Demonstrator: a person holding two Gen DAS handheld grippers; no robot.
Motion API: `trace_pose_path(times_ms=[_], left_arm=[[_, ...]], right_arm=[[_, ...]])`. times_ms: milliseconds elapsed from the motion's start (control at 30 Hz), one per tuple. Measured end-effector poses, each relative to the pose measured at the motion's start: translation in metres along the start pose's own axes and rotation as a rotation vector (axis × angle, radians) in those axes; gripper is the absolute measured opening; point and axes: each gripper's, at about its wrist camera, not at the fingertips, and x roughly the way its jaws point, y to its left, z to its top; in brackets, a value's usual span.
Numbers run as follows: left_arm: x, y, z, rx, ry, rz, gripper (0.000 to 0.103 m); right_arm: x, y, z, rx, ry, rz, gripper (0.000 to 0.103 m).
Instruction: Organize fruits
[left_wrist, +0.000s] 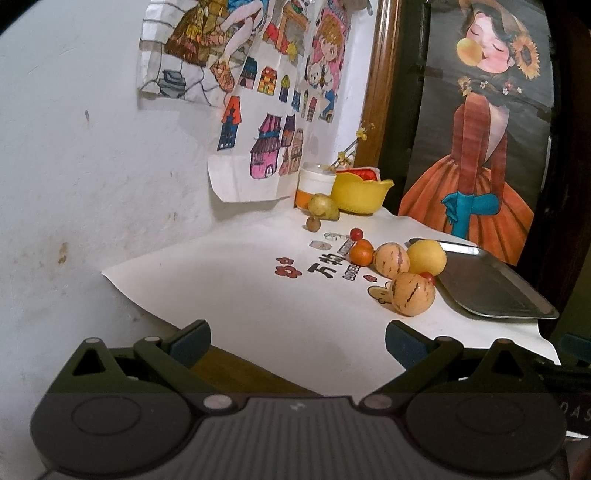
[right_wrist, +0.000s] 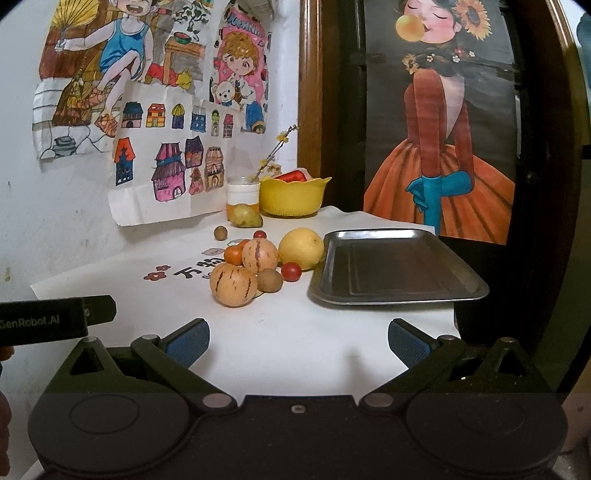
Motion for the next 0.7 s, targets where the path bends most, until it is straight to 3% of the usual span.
trace_pose_path(times_ms=[400, 700], left_arm=[[0.022, -0.002, 0.008, -0.008, 0.066, -0.006, 0.103], [0.036, -0.004, 0.023, 0.004, 0.082, -0.066, 0.103]], right_arm=[[0.018, -0.002, 0.002, -0.041, 0.044, 0.047, 0.103], [0.03, -0.005, 0.013, -0.106, 0.048, 0.057, 0.103]])
